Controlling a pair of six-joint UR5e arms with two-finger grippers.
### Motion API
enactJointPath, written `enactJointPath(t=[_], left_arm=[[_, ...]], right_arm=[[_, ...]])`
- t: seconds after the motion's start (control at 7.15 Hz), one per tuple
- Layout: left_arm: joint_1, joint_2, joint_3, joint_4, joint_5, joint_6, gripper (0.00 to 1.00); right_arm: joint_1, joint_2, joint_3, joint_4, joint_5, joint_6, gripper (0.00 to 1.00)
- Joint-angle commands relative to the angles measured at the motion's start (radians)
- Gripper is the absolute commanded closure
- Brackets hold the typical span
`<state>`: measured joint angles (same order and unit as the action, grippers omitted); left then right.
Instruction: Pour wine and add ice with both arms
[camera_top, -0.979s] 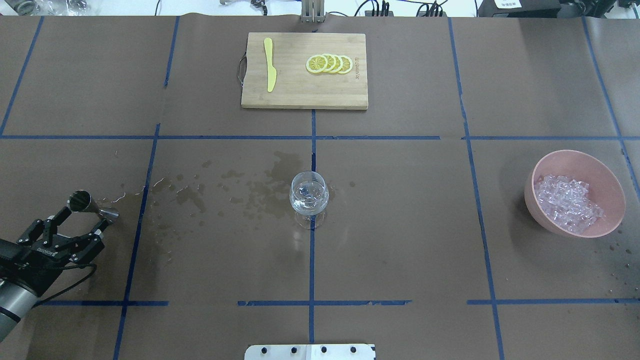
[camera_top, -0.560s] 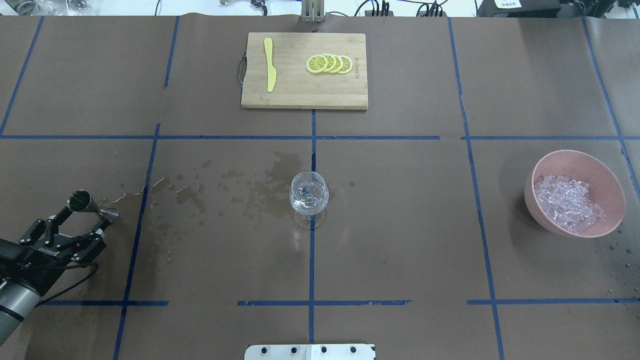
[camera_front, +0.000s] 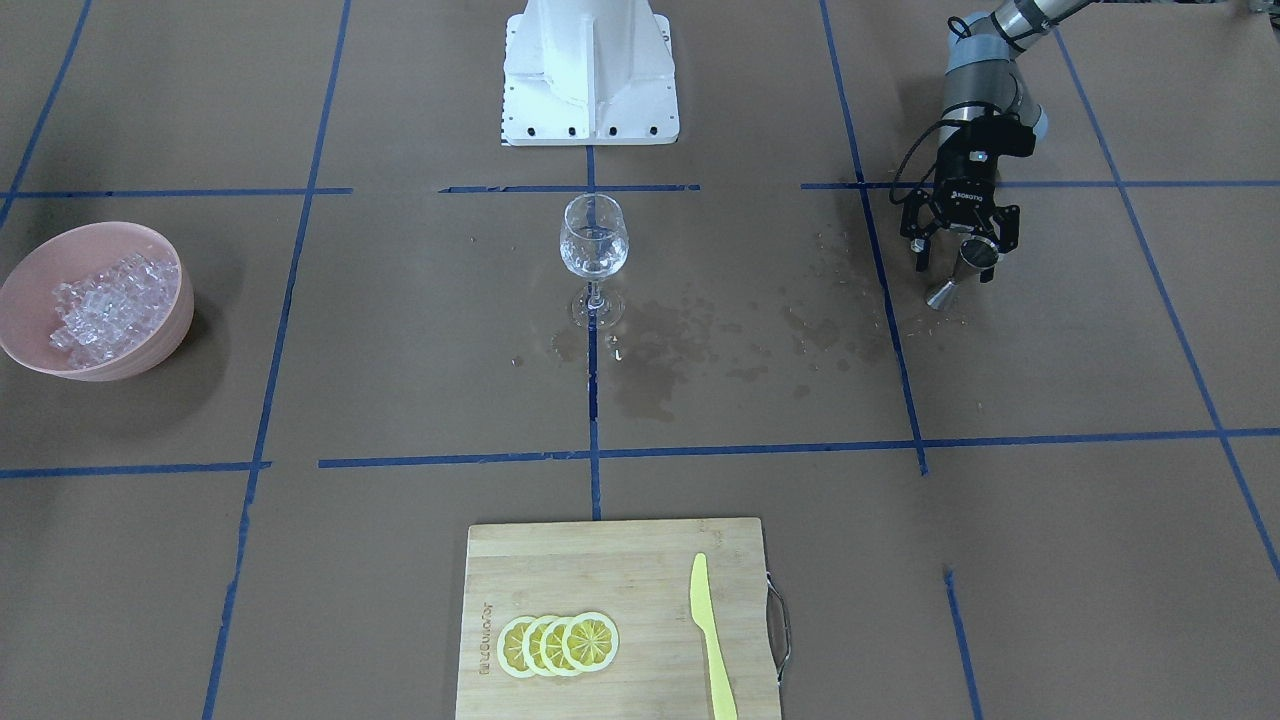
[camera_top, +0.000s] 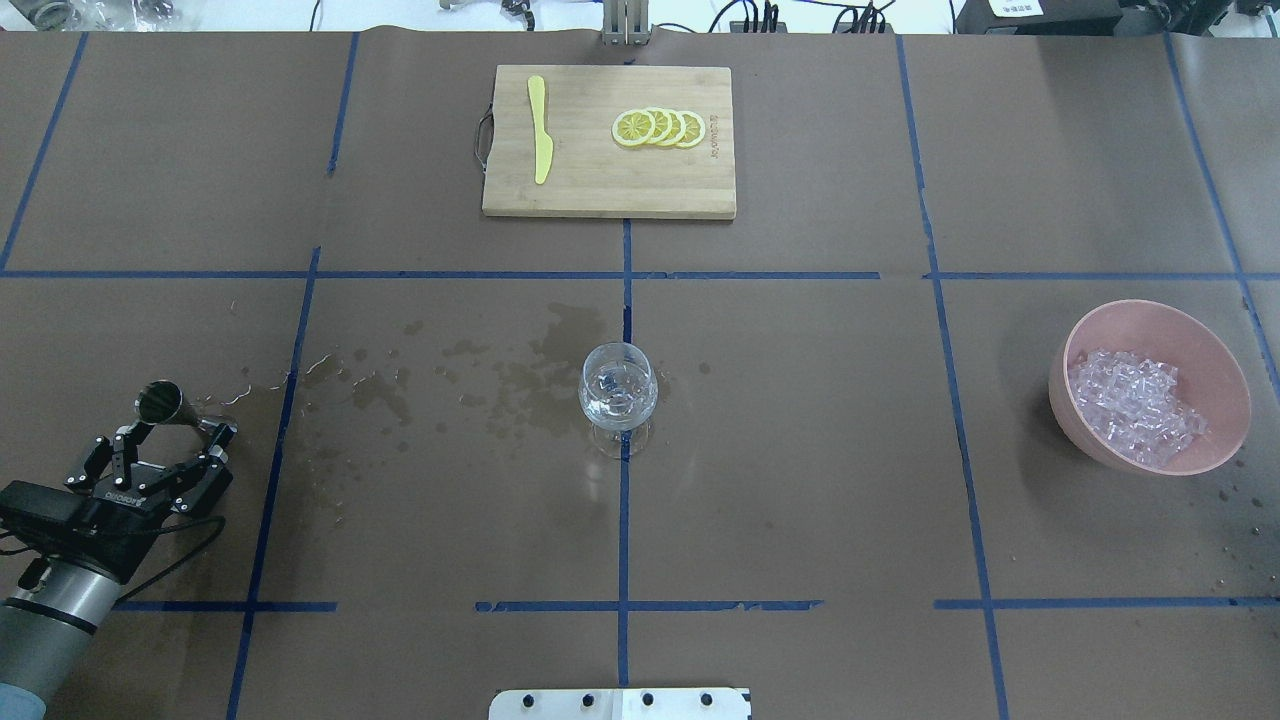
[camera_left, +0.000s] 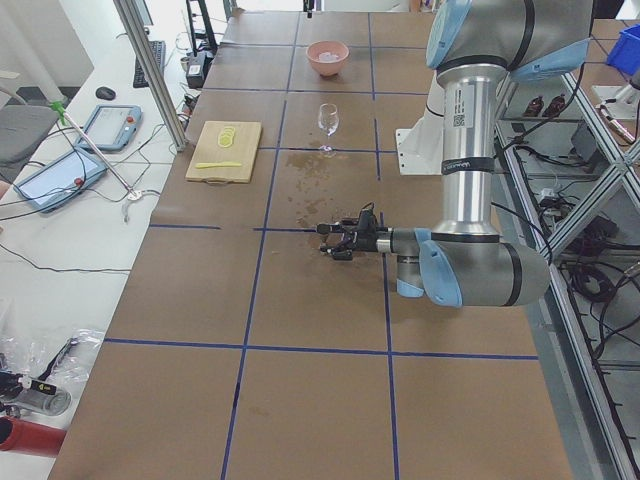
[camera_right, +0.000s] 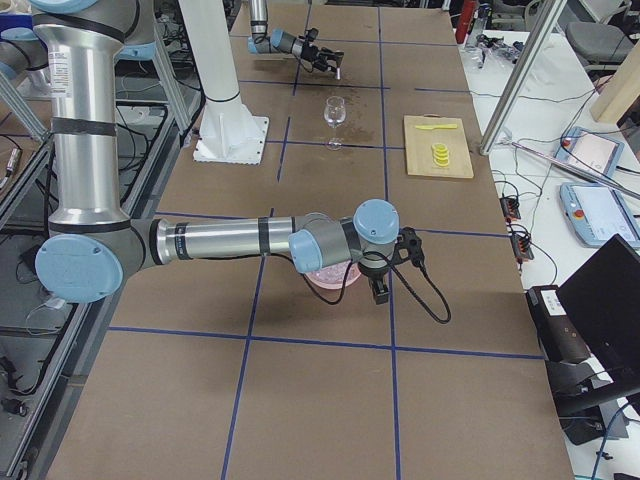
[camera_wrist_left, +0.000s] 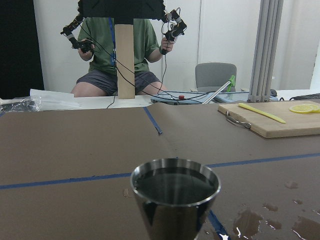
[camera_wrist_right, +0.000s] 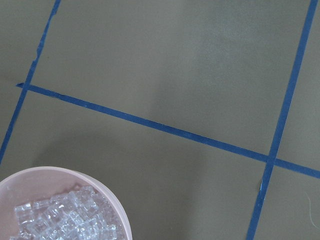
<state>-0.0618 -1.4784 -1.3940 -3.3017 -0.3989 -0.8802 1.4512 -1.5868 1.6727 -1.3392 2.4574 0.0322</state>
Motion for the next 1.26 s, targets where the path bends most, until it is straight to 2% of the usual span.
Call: enactJointPath(t=[0.0, 0.28, 0.56, 1.12], left_arm=[[0.000, -0.003, 0.009, 0.001, 0.003, 0.001, 0.21], [0.000, -0.008, 0.022, -0.001, 0.003, 0.001, 0.21], [0.000, -0.010, 0.024, -0.001, 0.003, 0.001, 0.26], [0.000, -0.011, 0.023, -0.001, 0.003, 0.001, 0.56]], right_arm=[[0.000, 0.004, -0.002, 0.000, 0.000, 0.000, 0.00], [0.000, 0.004, -0.005, 0.000, 0.000, 0.000, 0.00], [0.000, 0.005, -0.005, 0.000, 0.000, 0.000, 0.00], [0.000, 0.005, -0.005, 0.000, 0.000, 0.000, 0.00]])
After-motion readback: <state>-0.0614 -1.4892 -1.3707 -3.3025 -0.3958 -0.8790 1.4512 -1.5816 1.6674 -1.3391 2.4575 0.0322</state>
